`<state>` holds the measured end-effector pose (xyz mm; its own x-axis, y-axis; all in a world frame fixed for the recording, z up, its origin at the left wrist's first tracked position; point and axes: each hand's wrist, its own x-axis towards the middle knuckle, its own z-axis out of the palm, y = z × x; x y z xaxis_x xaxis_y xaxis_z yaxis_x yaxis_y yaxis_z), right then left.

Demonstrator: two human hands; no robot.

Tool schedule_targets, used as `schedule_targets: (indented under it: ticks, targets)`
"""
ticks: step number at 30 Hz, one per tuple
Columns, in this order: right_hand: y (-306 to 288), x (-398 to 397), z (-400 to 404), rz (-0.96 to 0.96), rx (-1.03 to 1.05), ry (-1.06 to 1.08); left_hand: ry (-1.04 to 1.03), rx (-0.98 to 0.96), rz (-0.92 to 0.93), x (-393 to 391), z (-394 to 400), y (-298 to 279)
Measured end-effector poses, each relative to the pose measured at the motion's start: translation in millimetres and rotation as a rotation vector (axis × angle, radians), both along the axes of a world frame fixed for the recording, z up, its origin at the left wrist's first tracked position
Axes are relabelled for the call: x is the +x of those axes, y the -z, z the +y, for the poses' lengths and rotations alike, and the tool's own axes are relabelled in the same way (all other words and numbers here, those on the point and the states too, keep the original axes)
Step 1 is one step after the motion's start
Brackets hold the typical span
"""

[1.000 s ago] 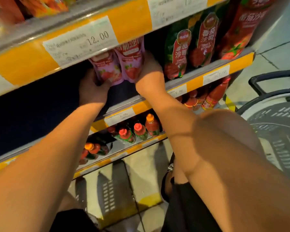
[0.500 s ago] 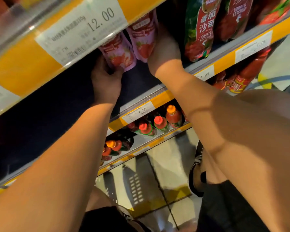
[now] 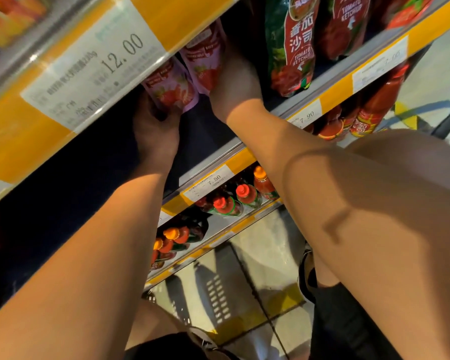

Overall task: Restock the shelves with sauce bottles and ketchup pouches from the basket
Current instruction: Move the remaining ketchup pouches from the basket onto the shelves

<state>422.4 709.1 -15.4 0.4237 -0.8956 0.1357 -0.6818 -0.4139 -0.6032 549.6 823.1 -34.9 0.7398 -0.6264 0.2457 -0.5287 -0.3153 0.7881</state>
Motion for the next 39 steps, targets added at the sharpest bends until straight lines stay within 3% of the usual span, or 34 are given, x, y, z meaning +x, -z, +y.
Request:
schedule_targets:
  ticks: [11, 20, 22, 24, 28, 35, 39]
  targets:
    - [-42, 0, 24, -0.086, 0.206, -0.044, 0.016, -0.018, 0.112, -11, 33, 2]
    - [-54, -15, 75, -0.113, 0.248, -0.145, 0.010, 0.204, 0.123, -14, 74, -3]
    - [-56, -20, 92, -0.196, 0.255, -0.157, 0.018, 0.235, 0.124, -18, 86, -6]
    - [-60, -22, 109, -0.270, 0.308, -0.165, 0.042, 0.276, 0.069, -22, 105, -7]
    - [-64, -13, 136, -0.233, 0.327, -0.257, 0.086, 0.315, -0.016, -31, 152, -14]
    - [-65, 16, 193, -0.170, 0.281, -0.397, 0.043, 0.207, 0.016, -57, 255, -26]
    - [-61, 31, 241, -0.134, 0.239, -0.531, -0.085, 0.142, 0.052, -57, 316, -45]
